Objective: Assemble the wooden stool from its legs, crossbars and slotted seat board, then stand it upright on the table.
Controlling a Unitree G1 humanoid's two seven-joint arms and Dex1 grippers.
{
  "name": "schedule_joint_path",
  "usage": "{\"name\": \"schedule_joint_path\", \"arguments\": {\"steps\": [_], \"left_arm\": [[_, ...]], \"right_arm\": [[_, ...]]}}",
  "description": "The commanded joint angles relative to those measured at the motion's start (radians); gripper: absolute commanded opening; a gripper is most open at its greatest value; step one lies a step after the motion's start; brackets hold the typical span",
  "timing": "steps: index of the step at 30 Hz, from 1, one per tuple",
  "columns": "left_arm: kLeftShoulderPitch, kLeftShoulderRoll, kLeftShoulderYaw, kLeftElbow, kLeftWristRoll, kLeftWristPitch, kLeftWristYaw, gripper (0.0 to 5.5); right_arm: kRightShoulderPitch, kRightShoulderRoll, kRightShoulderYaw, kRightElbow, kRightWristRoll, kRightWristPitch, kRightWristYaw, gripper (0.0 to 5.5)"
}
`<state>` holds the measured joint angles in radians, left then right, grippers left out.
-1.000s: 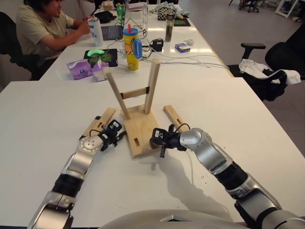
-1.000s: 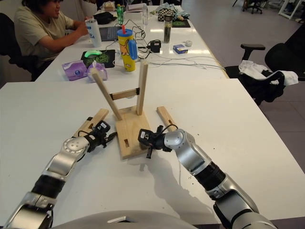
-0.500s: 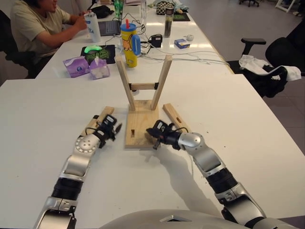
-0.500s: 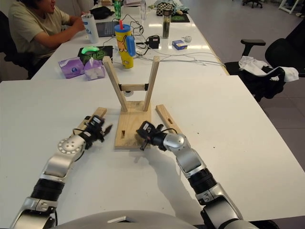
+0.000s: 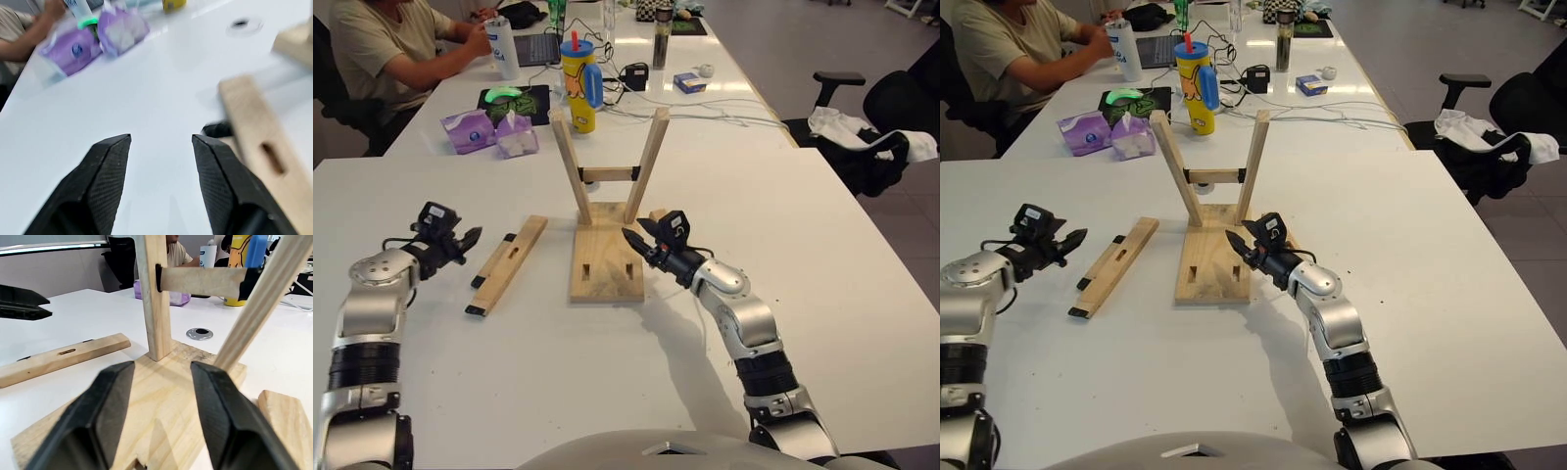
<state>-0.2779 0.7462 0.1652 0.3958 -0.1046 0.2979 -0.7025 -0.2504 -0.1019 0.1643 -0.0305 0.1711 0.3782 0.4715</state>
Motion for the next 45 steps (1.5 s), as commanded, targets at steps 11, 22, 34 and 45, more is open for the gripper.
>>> {"name": "schedule_joint_path", "arguments": {"steps": [11,22,34,45], "left_arm": [[0.048,0.014,-0.078,0.068,-0.024,0.000,-0.219,2.31],[0.047,-0.033,-0.118,0.105,-0.005,0.106,-0.157,2.31],[0.013,-0.064,-0.097,0.145,-0.008,0.112,-0.051,1.31],[0.046,-0.159,0.062,-0.224,-0.156,-0.103,0.025,1.31]], "right_arm": [[-0.013,-0.004,0.023,-0.002,0.005,0.056,0.008,2.22],[-0.031,0.003,0.018,0.017,0.006,0.102,-0.005,2.22],[-0.065,0.024,-0.009,0.045,-0.009,0.091,-0.068,2.25],[-0.062,0.079,-0.118,-0.031,0.235,0.217,-0.003,2.25]]}}
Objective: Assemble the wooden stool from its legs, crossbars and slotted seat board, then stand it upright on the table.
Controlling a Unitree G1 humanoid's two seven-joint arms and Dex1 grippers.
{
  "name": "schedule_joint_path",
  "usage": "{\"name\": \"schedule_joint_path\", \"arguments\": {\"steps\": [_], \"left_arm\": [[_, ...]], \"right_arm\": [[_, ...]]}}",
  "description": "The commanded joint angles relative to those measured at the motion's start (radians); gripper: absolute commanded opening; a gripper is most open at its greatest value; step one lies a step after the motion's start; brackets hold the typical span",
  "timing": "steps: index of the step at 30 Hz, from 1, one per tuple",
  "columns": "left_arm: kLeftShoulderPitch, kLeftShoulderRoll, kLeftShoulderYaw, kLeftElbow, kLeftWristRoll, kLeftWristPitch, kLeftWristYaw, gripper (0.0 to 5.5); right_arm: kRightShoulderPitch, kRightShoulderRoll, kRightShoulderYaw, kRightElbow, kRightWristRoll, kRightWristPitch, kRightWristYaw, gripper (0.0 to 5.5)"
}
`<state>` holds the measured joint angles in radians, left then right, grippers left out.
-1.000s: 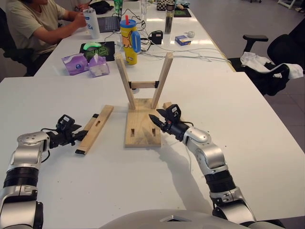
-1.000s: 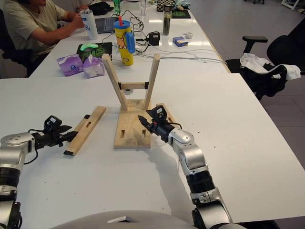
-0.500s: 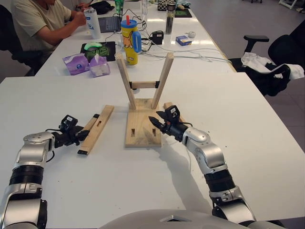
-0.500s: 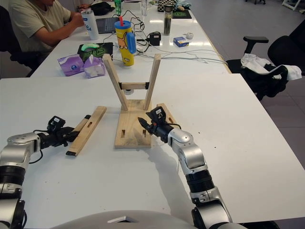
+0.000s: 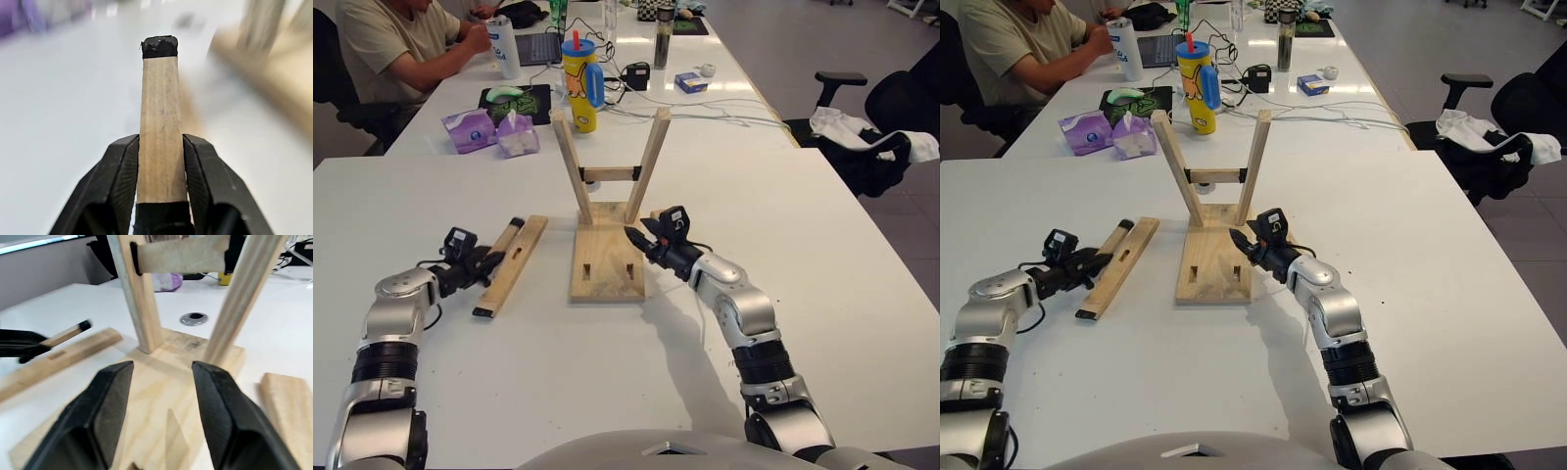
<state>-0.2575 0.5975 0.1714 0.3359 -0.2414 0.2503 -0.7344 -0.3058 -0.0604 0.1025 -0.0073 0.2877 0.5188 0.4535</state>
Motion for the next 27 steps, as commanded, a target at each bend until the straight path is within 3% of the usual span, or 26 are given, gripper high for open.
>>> {"name": "schedule_joint_path", "arguments": {"steps": [1,8,13,21,27], "left_arm": [[0.044,-0.014,0.061,-0.233,-0.031,-0.066,0.059,1.31],[0.213,-0.046,-0.086,-0.548,-0.007,-0.120,0.013,1.31],[0.183,-0.119,-0.199,-0.599,0.049,-0.104,0.076,1.31],[0.186,-0.188,-0.269,-0.644,0.058,-0.073,0.130,1.31],[0.180,-0.207,-0.292,-0.649,0.063,-0.052,0.149,1.31]], "right_arm": [[-0.011,0.053,-0.091,-0.065,0.175,0.107,0.012,2.42],[-0.047,0.126,-0.291,-0.100,0.547,0.326,-0.057,3.36],[-0.063,0.162,-0.343,-0.117,0.729,0.418,-0.122,3.36],[-0.080,0.151,-0.333,-0.082,0.757,0.429,-0.189,3.36],[-0.076,0.150,-0.328,-0.067,0.741,0.394,-0.206,2.50]]}}
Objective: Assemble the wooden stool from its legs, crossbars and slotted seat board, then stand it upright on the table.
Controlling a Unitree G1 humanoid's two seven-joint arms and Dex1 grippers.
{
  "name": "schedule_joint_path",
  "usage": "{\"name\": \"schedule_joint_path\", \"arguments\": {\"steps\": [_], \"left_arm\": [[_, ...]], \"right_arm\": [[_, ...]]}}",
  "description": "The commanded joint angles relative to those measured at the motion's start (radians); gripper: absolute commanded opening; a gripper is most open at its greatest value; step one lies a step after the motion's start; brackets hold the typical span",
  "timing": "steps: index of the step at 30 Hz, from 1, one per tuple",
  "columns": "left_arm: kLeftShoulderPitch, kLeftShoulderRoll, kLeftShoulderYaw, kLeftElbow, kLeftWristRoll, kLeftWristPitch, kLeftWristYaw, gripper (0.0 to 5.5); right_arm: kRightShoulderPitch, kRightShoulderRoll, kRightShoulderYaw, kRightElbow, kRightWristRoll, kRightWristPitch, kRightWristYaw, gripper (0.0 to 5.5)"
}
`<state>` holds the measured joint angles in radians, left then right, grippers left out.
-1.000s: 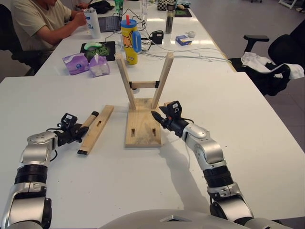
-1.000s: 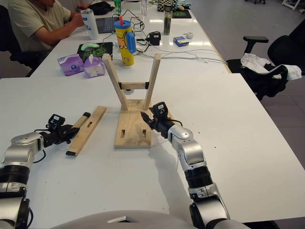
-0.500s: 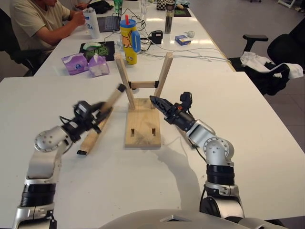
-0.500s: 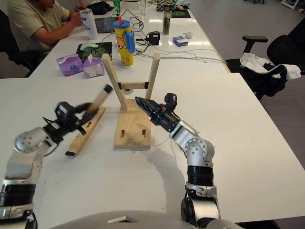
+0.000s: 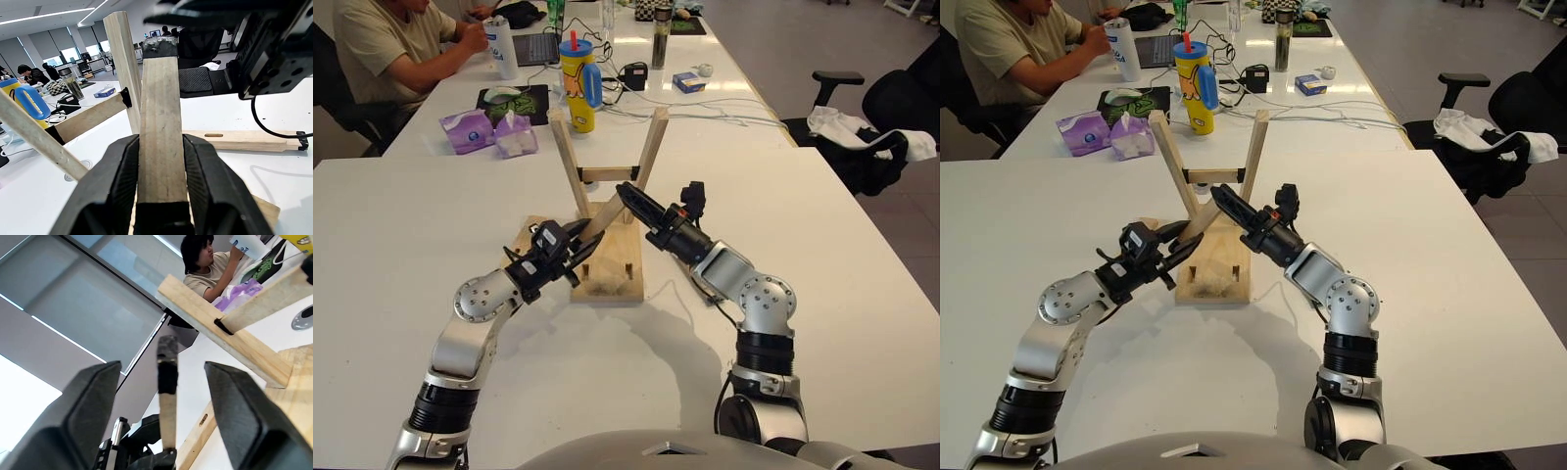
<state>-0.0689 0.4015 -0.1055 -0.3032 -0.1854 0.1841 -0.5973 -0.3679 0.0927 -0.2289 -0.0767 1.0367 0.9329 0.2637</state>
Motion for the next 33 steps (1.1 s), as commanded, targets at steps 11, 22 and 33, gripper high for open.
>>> {"name": "schedule_joint_path", "arguments": {"steps": [11,22,33], "left_arm": [[0.003,-0.017,-0.044,-0.023,0.046,0.023,0.051,1.31],[0.024,-0.093,0.065,-0.026,-0.150,0.085,0.063,2.82],[0.057,-0.166,0.162,-0.005,-0.291,0.134,0.126,3.34]], "right_arm": [[-0.001,-0.010,0.021,0.016,-0.031,-0.049,-0.049,0.68],[0.006,-0.093,-0.034,0.026,-0.094,-0.127,-0.067,0.43],[0.069,-0.305,-0.036,0.038,-0.364,-0.384,0.043,0.43]]}}
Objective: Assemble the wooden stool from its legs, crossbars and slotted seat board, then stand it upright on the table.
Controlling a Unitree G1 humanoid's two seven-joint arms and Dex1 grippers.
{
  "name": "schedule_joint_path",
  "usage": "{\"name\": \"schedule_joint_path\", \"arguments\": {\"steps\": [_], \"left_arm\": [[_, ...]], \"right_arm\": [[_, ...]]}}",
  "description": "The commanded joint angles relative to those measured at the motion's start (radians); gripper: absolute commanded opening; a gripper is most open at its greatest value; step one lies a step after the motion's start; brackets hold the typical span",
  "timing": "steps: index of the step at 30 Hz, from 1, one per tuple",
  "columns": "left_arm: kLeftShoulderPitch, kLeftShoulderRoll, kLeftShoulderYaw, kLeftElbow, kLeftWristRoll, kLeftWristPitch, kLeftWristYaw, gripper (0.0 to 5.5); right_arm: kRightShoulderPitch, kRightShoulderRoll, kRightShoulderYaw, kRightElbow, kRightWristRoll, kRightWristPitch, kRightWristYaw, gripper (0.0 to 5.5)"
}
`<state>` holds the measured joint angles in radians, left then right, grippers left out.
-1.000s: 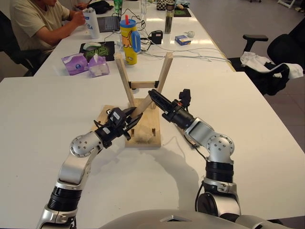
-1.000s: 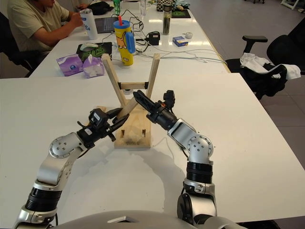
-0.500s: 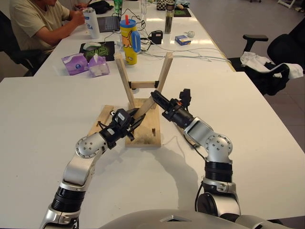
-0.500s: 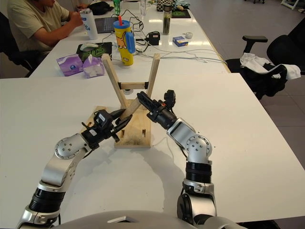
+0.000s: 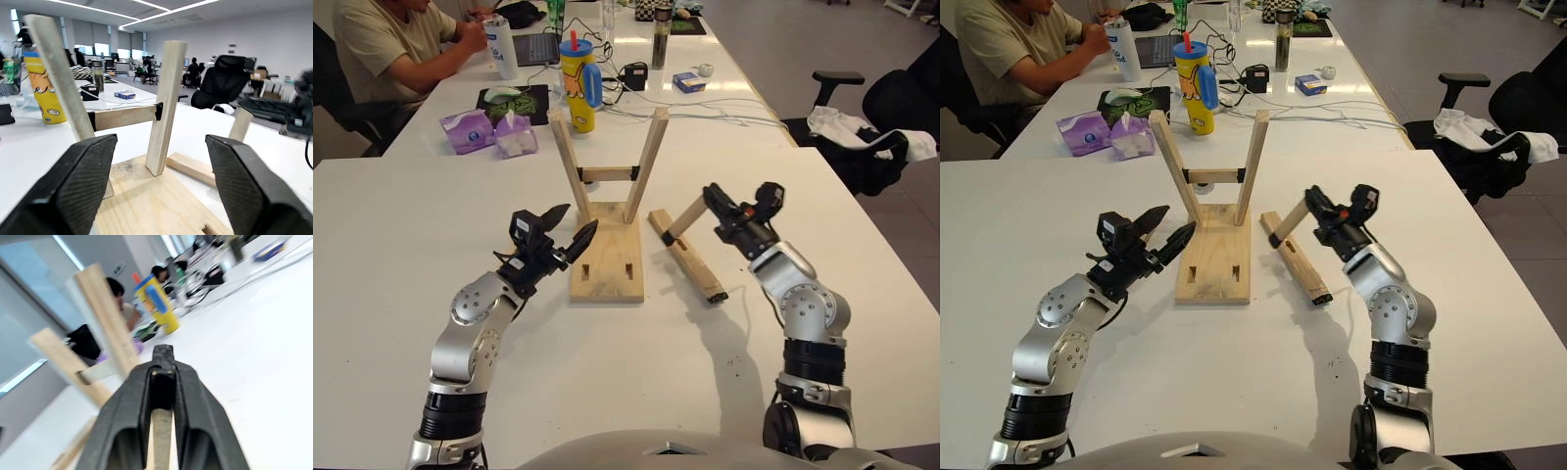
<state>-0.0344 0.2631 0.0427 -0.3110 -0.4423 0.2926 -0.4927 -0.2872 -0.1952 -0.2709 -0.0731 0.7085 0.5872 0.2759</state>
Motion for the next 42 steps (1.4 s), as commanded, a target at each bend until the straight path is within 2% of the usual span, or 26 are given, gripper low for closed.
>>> {"name": "schedule_joint_path", "arguments": {"steps": [1,18,29,39,40,42], "left_arm": [[0.029,-0.030,0.005,0.000,-0.032,0.027,0.023,3.34],[0.047,-0.007,-0.051,-0.012,-0.003,0.041,0.014,3.34],[0.055,-0.011,-0.051,-0.023,-0.002,0.042,0.031,3.34],[0.038,-0.009,-0.049,-0.004,0.005,0.033,0.031,3.34],[0.038,-0.010,-0.048,-0.003,0.005,0.031,0.030,3.34],[0.041,-0.010,-0.048,-0.002,0.006,0.029,0.030,3.34]], "right_arm": [[-0.011,-0.023,0.011,0.043,-0.047,-0.047,0.040,0.43],[0.007,-0.023,0.104,0.139,-0.234,-0.197,0.083,0.43],[0.203,-0.017,0.304,0.195,-0.468,-0.429,0.124,0.43],[0.162,-0.036,0.309,0.206,-0.486,-0.463,0.129,0.43],[0.158,-0.036,0.302,0.186,-0.480,-0.463,0.124,0.79],[0.139,-0.026,0.278,0.125,-0.441,-0.437,0.115,1.04]]}}
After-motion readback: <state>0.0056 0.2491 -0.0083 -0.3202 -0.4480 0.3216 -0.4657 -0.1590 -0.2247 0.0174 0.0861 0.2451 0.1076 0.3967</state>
